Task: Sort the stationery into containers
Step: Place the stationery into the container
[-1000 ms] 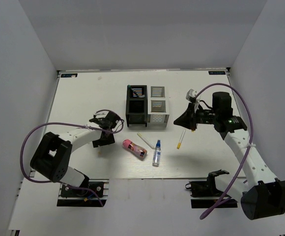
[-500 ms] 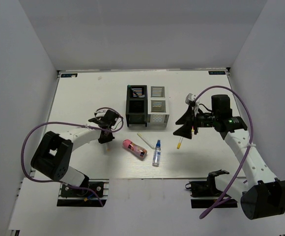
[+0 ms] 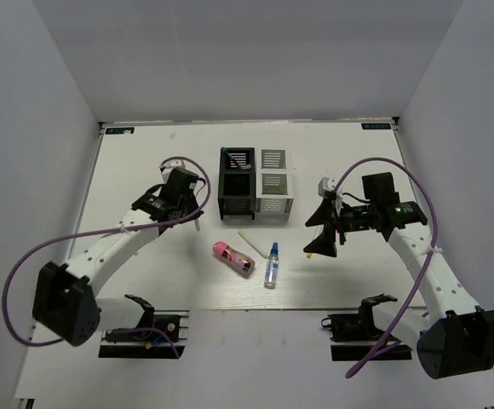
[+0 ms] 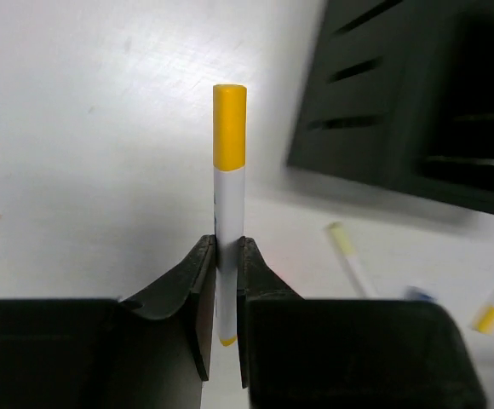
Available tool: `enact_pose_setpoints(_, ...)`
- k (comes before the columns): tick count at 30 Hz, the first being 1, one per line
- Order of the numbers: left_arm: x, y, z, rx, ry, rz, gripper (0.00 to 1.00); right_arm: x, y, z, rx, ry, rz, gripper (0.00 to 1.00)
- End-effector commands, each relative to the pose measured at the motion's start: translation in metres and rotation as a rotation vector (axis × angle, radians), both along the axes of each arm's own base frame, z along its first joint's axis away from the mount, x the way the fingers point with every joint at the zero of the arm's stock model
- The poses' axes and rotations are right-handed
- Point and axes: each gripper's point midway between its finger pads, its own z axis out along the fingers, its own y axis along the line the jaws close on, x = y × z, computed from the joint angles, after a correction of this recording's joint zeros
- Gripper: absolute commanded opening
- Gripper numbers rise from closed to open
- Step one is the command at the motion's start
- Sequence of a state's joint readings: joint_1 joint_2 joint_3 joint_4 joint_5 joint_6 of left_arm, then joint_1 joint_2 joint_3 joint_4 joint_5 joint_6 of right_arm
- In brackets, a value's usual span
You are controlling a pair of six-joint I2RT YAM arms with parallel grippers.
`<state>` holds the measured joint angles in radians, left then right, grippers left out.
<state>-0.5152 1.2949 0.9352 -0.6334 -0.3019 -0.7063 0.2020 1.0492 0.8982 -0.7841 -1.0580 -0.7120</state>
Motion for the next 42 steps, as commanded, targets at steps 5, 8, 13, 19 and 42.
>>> enact_pose_setpoints(5,0.022,-0.051,0.124,-0.223,-0.405,-0.281,0.0,-0.011,0.003,-0.011,0.031,0.039,0.052,0.38)
enact_pose_setpoints(8,0.043,-0.072,0.146,-0.245,-0.519,-0.371,0.0,-0.01,0.006,-0.012,0.049,0.05,0.07,0.01)
enact_pose_setpoints(13,0.08,-0.102,0.162,-0.248,-0.66,-0.444,0.0,-0.002,0.008,-0.012,0.04,0.072,0.068,0.0)
enact_pose_setpoints(19,0.095,-0.124,0.143,-0.185,-0.793,-0.516,0.0,0.002,0.007,-0.022,0.004,0.079,0.055,0.04)
enact_pose_setpoints(42,0.101,-0.131,0.108,-0.072,-0.819,-0.521,1.0,0.095,-0.036,-0.048,-0.18,0.223,-0.643,0.86)
